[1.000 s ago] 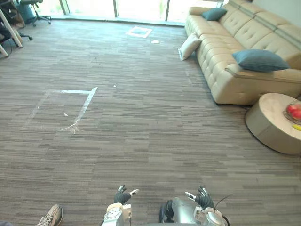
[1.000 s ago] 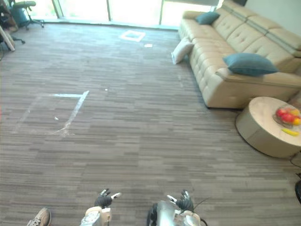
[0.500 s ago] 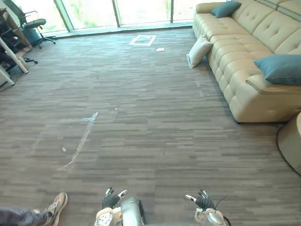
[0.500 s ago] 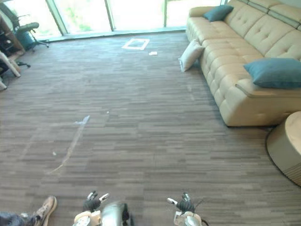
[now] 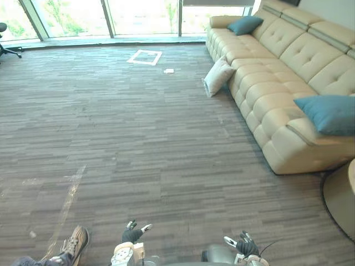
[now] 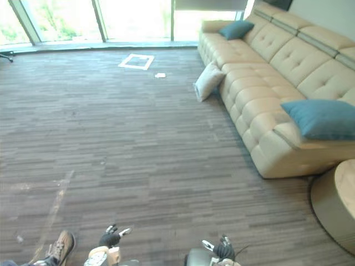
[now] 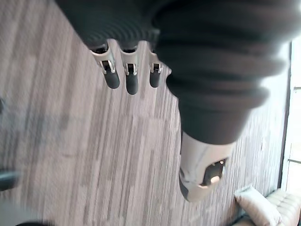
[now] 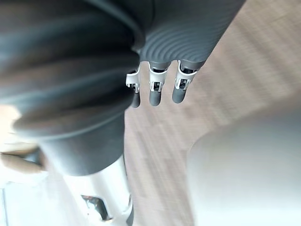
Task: Pick up cushions and gather them together orderly.
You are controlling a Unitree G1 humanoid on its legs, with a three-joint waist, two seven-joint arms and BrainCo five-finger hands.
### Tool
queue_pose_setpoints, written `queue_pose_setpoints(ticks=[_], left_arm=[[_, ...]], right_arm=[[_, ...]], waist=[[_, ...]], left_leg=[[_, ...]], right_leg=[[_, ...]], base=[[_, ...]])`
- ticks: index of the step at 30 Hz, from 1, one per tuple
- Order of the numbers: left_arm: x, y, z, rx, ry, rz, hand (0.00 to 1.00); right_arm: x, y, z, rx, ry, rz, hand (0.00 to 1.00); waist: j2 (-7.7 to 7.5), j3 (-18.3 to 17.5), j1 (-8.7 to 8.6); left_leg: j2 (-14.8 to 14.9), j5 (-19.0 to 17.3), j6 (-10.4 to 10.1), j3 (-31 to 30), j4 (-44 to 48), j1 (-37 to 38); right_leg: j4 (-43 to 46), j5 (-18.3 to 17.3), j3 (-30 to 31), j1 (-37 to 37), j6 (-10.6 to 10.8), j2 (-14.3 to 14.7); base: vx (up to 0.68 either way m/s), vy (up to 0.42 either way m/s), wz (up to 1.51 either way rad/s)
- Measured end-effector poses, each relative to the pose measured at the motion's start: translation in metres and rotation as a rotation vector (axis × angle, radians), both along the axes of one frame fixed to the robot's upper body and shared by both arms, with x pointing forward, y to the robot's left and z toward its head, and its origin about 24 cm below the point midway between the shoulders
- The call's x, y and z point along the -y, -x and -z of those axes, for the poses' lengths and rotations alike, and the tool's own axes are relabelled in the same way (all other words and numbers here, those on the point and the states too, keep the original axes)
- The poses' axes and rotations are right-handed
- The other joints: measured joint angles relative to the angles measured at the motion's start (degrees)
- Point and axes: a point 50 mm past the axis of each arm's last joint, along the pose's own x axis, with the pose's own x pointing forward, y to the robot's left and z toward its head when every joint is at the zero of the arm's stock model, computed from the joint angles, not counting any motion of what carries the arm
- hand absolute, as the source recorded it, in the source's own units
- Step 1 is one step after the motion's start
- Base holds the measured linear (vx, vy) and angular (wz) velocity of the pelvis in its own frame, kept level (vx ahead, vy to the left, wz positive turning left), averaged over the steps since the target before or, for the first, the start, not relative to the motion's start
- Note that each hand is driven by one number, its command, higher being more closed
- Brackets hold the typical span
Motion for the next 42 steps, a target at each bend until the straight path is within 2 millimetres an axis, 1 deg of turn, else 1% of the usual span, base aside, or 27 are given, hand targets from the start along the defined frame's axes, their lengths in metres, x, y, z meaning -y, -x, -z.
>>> queue_pose_setpoints(ticks=[1,2,3,4,6,7,8,9,10,11,15,16,19,20,22,24,26,27,30,33,35,36,38,39,40,41,42], left_arm=[[0.002,0.001,0.001,-0.006,0.005,0.003,0.0],[0.007,0.004,0.003,-0.022,0.014,0.018,0.0],[0.01,0.005,0.004,-0.029,0.017,0.024,0.0],[0.012,0.006,0.005,-0.039,0.027,0.032,0.0],[0.01,0.003,0.004,-0.026,0.026,0.006,0.0],[0.006,0.011,0.006,-0.046,0.027,-0.024,0.0],[0.001,0.015,0.006,-0.048,0.027,-0.067,0.0],[-0.003,0.013,0.005,-0.032,0.024,-0.089,0.0],[-0.009,0.013,0.003,-0.024,0.012,-0.118,0.0],[-0.014,0.014,0.003,-0.027,-0.006,-0.126,0.0],[-0.023,0.014,-0.002,0.01,-0.036,-0.115,0.0],[-0.023,0.014,-0.002,0.012,-0.033,-0.126,0.0],[-0.022,0.015,-0.002,0.017,-0.02,-0.143,0.0],[-0.024,0.015,-0.002,0.022,-0.022,-0.145,0.0],[-0.034,0.016,-0.003,0.014,-0.054,-0.129,0.0],[-0.041,0.016,-0.004,0.013,-0.075,-0.121,0.0],[-0.045,0.015,-0.004,0.002,-0.087,-0.108,0.0],[-0.044,0.015,-0.001,-0.019,-0.086,-0.094,0.0],[-0.036,0.015,0.0,-0.023,-0.072,-0.071,0.0],[-0.029,0.013,0.0,-0.02,-0.056,-0.061,0.0],[-0.022,0.008,0.001,-0.021,-0.041,-0.043,0.0],[-0.012,0.006,0.002,-0.021,-0.018,-0.038,0.0],[-0.004,0.01,0.005,-0.042,0.0,-0.031,0.0],[0.005,0.014,0.007,-0.056,0.025,-0.032,0.0],[0.011,0.011,0.007,-0.051,0.035,0.005,0.0],[0.008,0.011,0.006,-0.047,0.032,-0.002,0.0],[0.004,0.014,0.007,-0.052,0.025,-0.022,0.0]], right_arm=[[0.0,-0.001,0.0,0.002,0.0,-0.002,0.0],[0.0,-0.005,-0.001,0.008,-0.002,-0.003,0.0],[-0.001,-0.007,0.0,0.005,-0.005,-0.006,0.0],[0.003,-0.017,-0.002,0.014,0.009,-0.021,0.0],[0.008,-0.021,-0.005,0.027,0.022,-0.03,0.0],[0.006,-0.02,-0.005,0.023,0.021,-0.039,0.0],[0.007,-0.016,-0.004,0.01,0.03,-0.056,0.0],[0.014,-0.021,-0.006,0.01,0.051,-0.072,0.0],[0.012,-0.022,-0.004,0.004,0.044,-0.071,0.0],[0.007,-0.021,-0.002,-0.012,0.027,-0.07,0.0],[-0.009,-0.019,0.002,-0.031,-0.01,-0.092,0.0],[-0.01,-0.019,0.002,-0.03,-0.016,-0.087,0.0],[-0.009,-0.015,0.006,-0.059,-0.017,-0.086,0.0],[-0.011,-0.009,0.008,-0.079,-0.023,-0.084,0.0],[-0.017,0.001,0.013,-0.112,-0.046,-0.074,0.0],[-0.02,0.009,0.015,-0.135,-0.053,-0.061,0.0],[-0.021,0.011,0.015,-0.136,-0.053,-0.063,0.0],[-0.018,0.008,0.014,-0.12,-0.044,-0.067,0.0],[-0.01,0.007,0.01,-0.089,-0.017,-0.063,0.0],[-0.004,0.003,0.005,-0.046,0.004,-0.045,0.0],[-0.003,0.003,0.005,-0.047,0.003,-0.037,0.0],[-0.002,0.001,0.005,-0.048,0.003,-0.035,0.0],[0.001,-0.003,0.004,-0.044,0.012,-0.046,0.0],[0.003,-0.01,0.002,-0.035,0.021,-0.057,0.0],[0.005,-0.013,0.001,-0.027,0.023,-0.053,0.0],[0.005,-0.019,-0.002,-0.007,0.031,-0.073,0.0],[0.004,-0.019,-0.002,-0.009,0.03,-0.081,0.0]], waist=[[0.02,0.0,-0.48],[0.04,-0.1,-1.37],[0.96,-0.5,-1.92],[3.1,-0.8,-0.87],[2.94,0.6,-2.33],[3.94,-0.5,-2.06],[4.41,-1.0,-1.78],[7.8,-0.8,-0.24],[8.03,-0.2,0.09],[6.64,0.6,0.61],[4.08,0.7,2.16],[3.97,0.7,2.32],[3.96,0.5,3.21],[3.1,0.0,4.39],[0.03,-2.3,4.25],[-2.51,-2.2,4.16],[-3.04,-1.7,3.56],[-2.94,-1.4,3.3],[-1.35,-1.2,2.03],[-1.01,-1.1,0.74],[-0.88,-1.1,0.41],[-0.66,-1.0,0.15],[1.03,-1.6,-1.1],[3.18,-2.1,-0.55],[3.25,-1.2,-1.14],[4.04,-1.0,-1.83],[3.81,-1.4,-1.84]], left_leg=[[0.3,-0.1,0.2,-0.8,-1.4,1.4],[0.6,-0.1,0.1,-3.3,-3.6,4.1],[1.7,0.0,0.1,-5.0,-3.4,5.3],[3.8,2.3,-3.0,-6.2,-1.8,5.8],[2.6,9.4,-5.8,-8.3,10.5,3.7],[3.3,12.5,-7.8,-8.2,19.1,0.8],[5.0,17.9,-10.3,-7.8,31.4,-4.7],[9.8,18.7,-10.0,-5.7,45.2,-11.6],[11.8,16.9,-8.4,-4.2,51.3,-15.7],[12.7,14.3,-7.0,-1.8,54.4,-20.1],[13.0,9.6,-6.3,6.4,40.0,-30.1],[11.1,9.7,-6.9,8.2,26.0,-31.4],[7.2,17.2,-7.7,8.0,4.5,-33.4],[6.4,23.2,-4.5,8.2,5.1,-33.3],[3.1,23.7,0.5,8.9,5.5,-32.4],[0.3,19.5,0.4,9.1,6.4,-29.0],[-0.5,15.9,0.5,8.5,6.2,-24.4],[-0.9,12.9,0.5,7.9,6.1,-19.8],[-0.7,8.2,0.7,6.9,1.9,-10.0],[0.4,4.1,-0.2,5.3,0.0,-3.4],[1.0,2.3,-1.1,3.8,-1.3,-0.6],[1.0,1.1,-2.0,2.3,-3.3,2.3],[2.2,1.4,-2.3,-0.3,-4.2,5.3],[4.1,3.4,-4.7,-2.0,-2.3,5.7],[3.6,6.1,-5.3,-3.5,0.4,5.7],[3.8,8.1,-7.0,-3.7,10.0,3.4],[4.1,9.3,-8.6,-3.7,16.0,1.1]], right_leg=[[-6.4,1.9,-0.7,-0.4,-0.2,0.5],[-15.7,9.5,-0.4,-1.1,-1.7,1.1],[-15.5,13.1,0.3,-0.4,-6.5,2.0],[-11.3,10.3,-0.8,0.0,-7.6,2.3],[1.1,5.0,-2.6,-0.7,-6.1,-0.7],[-4.6,5.0,-2.9,2.2,-5.3,0.4],[-9.1,1.6,-3.2,6.4,-8.4,1.0],[-12.0,0.4,-3.2,11.0,-9.5,4.5],[-13.9,-0.6,-3.1,14.5,-10.0,5.6],[-17.4,-1.3,-2.7,20.3,-10.1,5.7],[-29.5,-1.6,-0.8,33.1,-8.7,5.6],[-32.0,-2.2,0.3,36.4,-7.5,5.2],[-36.7,-4.6,3.6,42.7,-4.1,3.8],[-37.1,-5.4,5.9,44.3,-2.8,2.4],[-31.9,-5.4,8.1,42.5,-1.7,-1.8],[-16.4,-2.0,11.0,37.4,2.3,-3.6],[1.8,6.6,13.3,30.8,7.6,-3.4],[15.1,6.6,13.0,24.8,7.1,-3.5],[21.5,1.8,9.2,14.9,3.8,-3.1],[8.4,-1.4,4.9,4.8,0.8,-0.8],[-7.4,1.7,2.3,2.8,-0.3,0.3],[-19.0,7.9,1.8,1.7,-1.7,1.2],[-19.0,15.9,2.3,3.2,-6.0,2.4],[-13.7,12.1,0.8,3.2,-7.2,2.3],[-7.1,9.4,-0.1,2.0,-7.6,0.8],[-5.4,6.3,-0.7,1.5,-5.9,1.7],[-9.9,8.0,-1.5,3.6,-6.2,1.9]], base=[[0.75,-0.114,0.79],[0.64,-0.124,0.82],[0.82,-0.167,0.67],[0.65,-0.129,0.37],[0.81,-0.215,0.68],[0.78,-0.319,0.77],[0.63,-0.221,0.07],[0.66,-0.168,-0.14],[0.81,-0.106,-0.33],[0.64,-0.107,-0.18],[0.61,-0.088,-0.21],[0.65,0.038,-0.39],[0.63,0.136,-0.62],[0.78,0.285,-0.88],[0.79,0.304,-0.26],[0.62,0.247,0.14],[0.61,0.241,0.11],[0.58,0.188,0.03],[0.52,0.119,-0.02],[0.51,0.002,0.23],[0.67,-0.108,0.54],[0.69,-0.141,0.61],[0.74,-0.134,0.64],[0.73,-0.14,0.56],[0.8,-0.224,0.44],[0.44,-0.201,0.33],[0.61,-0.323,0.03]])
